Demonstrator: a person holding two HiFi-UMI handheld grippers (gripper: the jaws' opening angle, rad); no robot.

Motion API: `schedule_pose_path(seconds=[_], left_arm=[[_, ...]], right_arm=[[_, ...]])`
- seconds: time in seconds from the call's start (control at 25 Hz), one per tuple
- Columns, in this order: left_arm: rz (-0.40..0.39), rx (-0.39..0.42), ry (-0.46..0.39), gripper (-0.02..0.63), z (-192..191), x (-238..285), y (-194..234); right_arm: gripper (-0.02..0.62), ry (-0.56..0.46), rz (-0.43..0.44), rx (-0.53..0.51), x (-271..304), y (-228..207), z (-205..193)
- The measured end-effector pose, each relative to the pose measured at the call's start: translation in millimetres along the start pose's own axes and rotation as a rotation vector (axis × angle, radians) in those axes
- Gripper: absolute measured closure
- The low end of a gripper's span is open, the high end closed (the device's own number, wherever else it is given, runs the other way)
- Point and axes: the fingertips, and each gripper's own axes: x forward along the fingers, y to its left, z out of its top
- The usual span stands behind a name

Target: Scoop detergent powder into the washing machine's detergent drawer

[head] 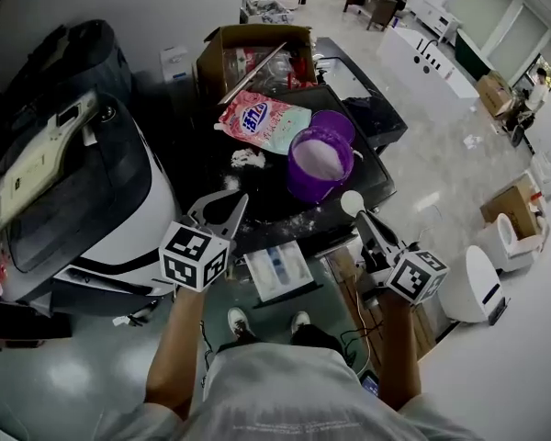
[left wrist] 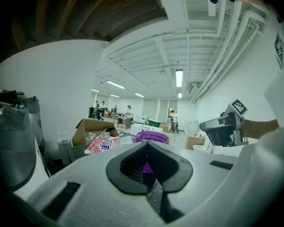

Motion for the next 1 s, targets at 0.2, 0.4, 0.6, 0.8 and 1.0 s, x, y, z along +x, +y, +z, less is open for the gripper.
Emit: schedule_pose_path(seconds=[0.2,0.4,0.6,0.8,1.0], left_arm=[[0.090,-0.037,0.011,0.597,-15,-26,-12],[0.209,-0.081,0.007,0.597,-29,-51,-36],[0.342,-0.129,0.001,0.597,-47,-79,-67],[0.451,-0.170,0.009,0.597,-64,-108,-93],[0.497,-0.181,0.026,0.597,-71,-136,-104]], right_arm=[[0.581,0.057,0.102,0.025,-1,10,-19],[0.581,0.133,0.221,0.023,-3,11,-34],[0.581,0.205,0.321,0.010,-5,9,-49],[0.582,0.299,0.412,-0.024,-1,19,-72],[0.582,0.376,0.432,-0.062,4,32,-100]])
